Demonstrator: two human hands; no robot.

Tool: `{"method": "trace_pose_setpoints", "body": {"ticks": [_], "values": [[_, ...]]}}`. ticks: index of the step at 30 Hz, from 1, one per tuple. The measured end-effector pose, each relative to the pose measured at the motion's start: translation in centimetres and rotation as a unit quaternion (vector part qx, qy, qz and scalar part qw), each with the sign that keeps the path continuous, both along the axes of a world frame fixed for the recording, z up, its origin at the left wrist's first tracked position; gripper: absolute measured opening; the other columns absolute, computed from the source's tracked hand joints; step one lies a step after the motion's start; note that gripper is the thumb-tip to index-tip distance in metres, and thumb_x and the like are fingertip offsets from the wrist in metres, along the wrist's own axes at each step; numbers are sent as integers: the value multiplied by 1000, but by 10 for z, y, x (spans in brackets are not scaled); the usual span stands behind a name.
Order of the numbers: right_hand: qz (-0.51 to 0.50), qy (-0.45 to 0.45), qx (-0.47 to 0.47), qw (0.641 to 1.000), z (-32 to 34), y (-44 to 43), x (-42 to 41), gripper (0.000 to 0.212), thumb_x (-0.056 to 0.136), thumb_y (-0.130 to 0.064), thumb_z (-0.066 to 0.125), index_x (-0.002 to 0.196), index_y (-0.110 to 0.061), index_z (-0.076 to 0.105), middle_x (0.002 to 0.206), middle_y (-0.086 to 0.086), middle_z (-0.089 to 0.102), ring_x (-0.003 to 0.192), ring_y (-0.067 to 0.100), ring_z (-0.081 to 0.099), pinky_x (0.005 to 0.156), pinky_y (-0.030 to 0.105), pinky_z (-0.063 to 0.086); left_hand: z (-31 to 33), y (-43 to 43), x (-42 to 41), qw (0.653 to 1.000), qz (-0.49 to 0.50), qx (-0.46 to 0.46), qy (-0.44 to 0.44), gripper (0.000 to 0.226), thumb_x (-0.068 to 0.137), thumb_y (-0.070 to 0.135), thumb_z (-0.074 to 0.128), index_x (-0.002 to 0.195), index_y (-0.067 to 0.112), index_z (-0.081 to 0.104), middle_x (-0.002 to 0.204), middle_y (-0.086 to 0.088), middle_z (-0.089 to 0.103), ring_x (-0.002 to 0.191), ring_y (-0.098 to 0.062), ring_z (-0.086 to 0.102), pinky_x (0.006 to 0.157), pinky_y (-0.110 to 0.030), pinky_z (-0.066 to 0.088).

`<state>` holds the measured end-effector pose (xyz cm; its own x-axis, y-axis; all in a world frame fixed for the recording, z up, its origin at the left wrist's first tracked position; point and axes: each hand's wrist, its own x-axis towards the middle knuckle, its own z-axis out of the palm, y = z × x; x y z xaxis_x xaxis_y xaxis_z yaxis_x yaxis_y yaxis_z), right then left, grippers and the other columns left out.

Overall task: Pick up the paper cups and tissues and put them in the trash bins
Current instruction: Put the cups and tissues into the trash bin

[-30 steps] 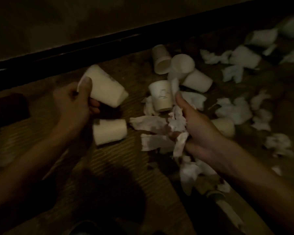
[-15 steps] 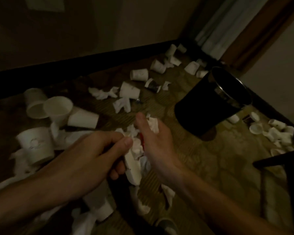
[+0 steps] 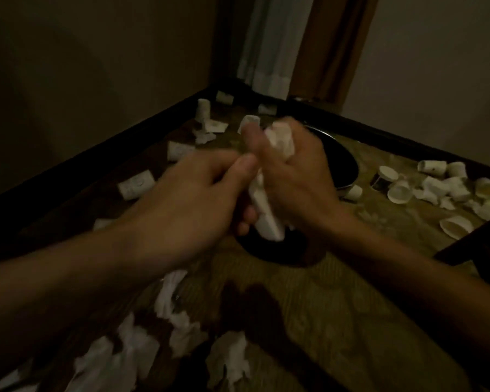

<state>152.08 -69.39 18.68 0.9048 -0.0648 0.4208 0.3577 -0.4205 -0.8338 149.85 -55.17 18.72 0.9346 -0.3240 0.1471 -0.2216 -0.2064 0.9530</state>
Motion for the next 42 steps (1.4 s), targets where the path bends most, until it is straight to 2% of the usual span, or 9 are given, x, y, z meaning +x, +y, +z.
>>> {"method": "trace_pose_setpoints", "body": {"ticks": [6,12,16,21,25,28,36,40,42], "values": [[-123,17,-51,991,-4,-82,87,31,93,-55,53,90,-24,49,85,-8,56,77,7,57,64,25,42,9,-88,99,994,-31,99,-20,34,104,36,38,92,21,66,75,-4,72,67,-16,70,54,-24,55],[-110,202,-139,963,-47,-115,121,74,92,-67,40,138,-9,41,135,7,51,117,21,52,77,22,40,-24,-114,143,948,-65,305,-59,34,106,33,34,99,17,63,100,-7,66,94,-21,64,73,-32,47],[-37,282,-198,938,-44,-120,122,80,92,-74,14,107,-18,70,106,1,68,99,19,63,74,26,38,-32,-116,153,913,-65,390,-98,30,102,32,47,97,11,67,90,-4,67,88,-23,64,67,-29,44],[-14,255,-302,918,-35,-128,103,65,96,-67,22,107,-25,70,98,-1,68,87,16,63,66,27,44,-27,-101,146,925,-50,351,-135,20,96,29,59,114,23,67,105,9,61,92,-8,60,73,-23,48],[-28,101,-303,947,-36,-125,56,31,97,-43,53,108,-19,69,104,-6,68,97,9,63,84,29,50,-27,-76,106,950,-16,271,-156,9,95,30,60,94,26,68,77,18,59,69,11,58,53,-3,39],[-15,5,-260,966,-50,-113,2,26,95,-33,56,103,-12,68,97,-6,64,93,8,60,84,24,46,-37,-54,58,943,-52,292,-152,16,92,38,62,82,27,67,69,17,59,64,19,55,51,1,35],[69,109,-285,950,-160,-66,-136,11,82,-17,74,86,-7,72,81,6,68,75,18,61,69,26,40,-140,-13,-78,874,-218,433,37,22,87,51,57,97,34,67,72,21,54,70,5,56,54,-14,36],[204,309,-327,869,-221,-66,-181,37,88,-35,69,118,-14,68,114,-1,65,105,16,61,79,5,32,-195,-7,-119,884,-202,406,114,23,92,35,62,114,26,66,103,9,67,97,-10,63,80,-33,52],[238,344,-334,845,-236,-65,-199,45,86,-34,73,125,-14,64,126,4,61,114,17,58,86,6,28,-215,-5,-134,903,-179,361,151,22,94,31,61,115,26,65,109,7,67,99,-8,62,83,-33,52]]}}
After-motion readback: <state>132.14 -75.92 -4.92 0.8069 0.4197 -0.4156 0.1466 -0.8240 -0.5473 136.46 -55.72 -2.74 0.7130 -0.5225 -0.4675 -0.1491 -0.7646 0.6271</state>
